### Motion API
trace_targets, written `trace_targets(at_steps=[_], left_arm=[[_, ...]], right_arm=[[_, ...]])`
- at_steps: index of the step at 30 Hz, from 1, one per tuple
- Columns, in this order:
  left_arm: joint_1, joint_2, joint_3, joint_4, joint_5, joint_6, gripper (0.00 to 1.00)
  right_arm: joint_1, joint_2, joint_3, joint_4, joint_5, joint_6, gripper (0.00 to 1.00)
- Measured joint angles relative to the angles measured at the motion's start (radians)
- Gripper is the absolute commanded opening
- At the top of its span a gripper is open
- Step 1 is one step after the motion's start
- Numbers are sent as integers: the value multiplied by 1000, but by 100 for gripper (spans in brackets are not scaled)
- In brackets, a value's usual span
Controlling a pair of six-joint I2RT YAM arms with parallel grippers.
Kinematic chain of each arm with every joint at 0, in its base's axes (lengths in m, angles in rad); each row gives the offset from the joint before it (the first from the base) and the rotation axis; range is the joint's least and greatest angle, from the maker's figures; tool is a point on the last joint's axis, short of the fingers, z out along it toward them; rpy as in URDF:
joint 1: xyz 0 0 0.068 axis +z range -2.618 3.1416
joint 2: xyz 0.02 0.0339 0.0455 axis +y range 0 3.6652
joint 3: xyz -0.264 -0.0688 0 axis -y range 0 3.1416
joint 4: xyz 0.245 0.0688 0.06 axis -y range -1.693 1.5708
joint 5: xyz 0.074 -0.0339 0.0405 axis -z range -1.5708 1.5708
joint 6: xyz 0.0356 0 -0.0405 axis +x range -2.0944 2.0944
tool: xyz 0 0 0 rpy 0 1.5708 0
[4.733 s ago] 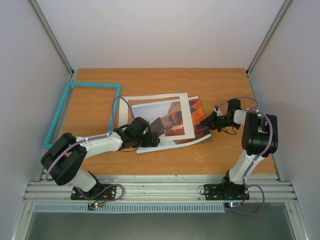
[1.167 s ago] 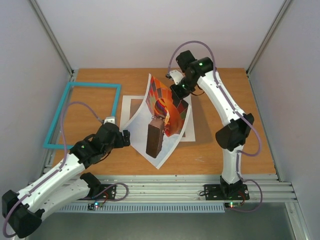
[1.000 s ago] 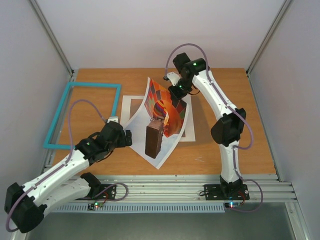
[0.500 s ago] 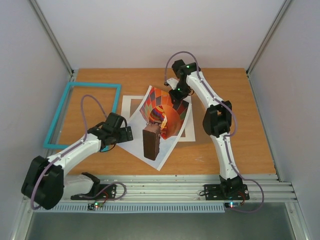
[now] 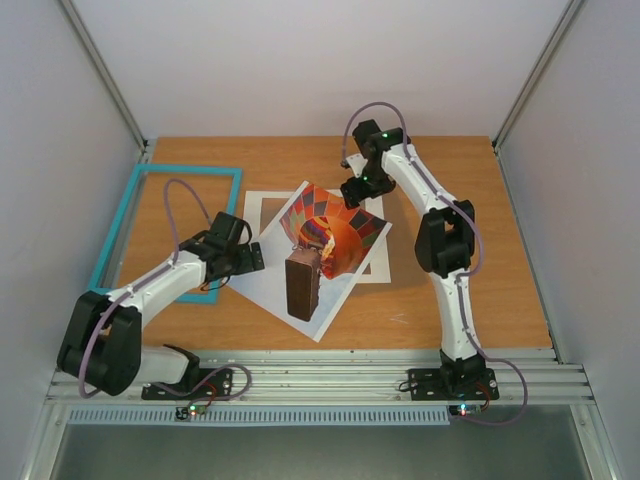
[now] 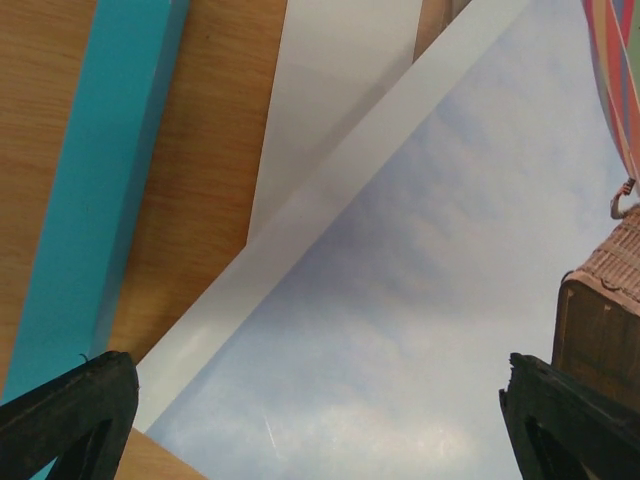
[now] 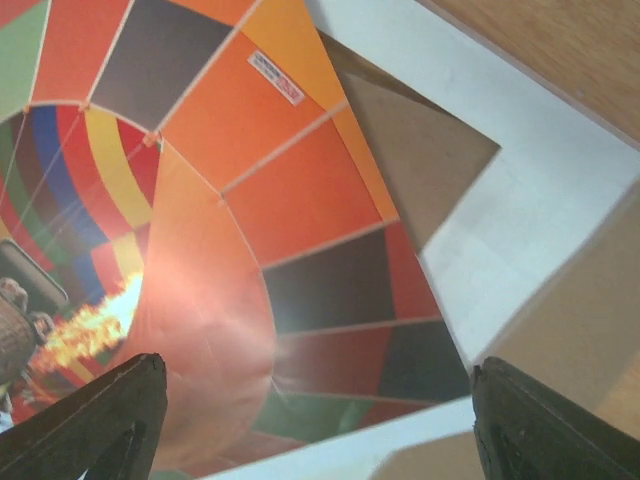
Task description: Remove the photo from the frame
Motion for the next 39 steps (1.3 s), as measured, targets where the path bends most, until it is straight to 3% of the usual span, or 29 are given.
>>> trace_targets(at_steps=[4,19,29,39], left_arm=[[23,37,25,0,6,22,99],[55,210,90,6,65,67,99],[58,230,98,2,79,71,99],[58,208,66,-6,109,59,99]], right_arm=[[-5,-115,-145,62,21,51,98],[-2,-712,-970,420,-27,252,98],[56,-898,-1249,571,-67,320,98],[56,-1003,-1339,656,-107,350,99]])
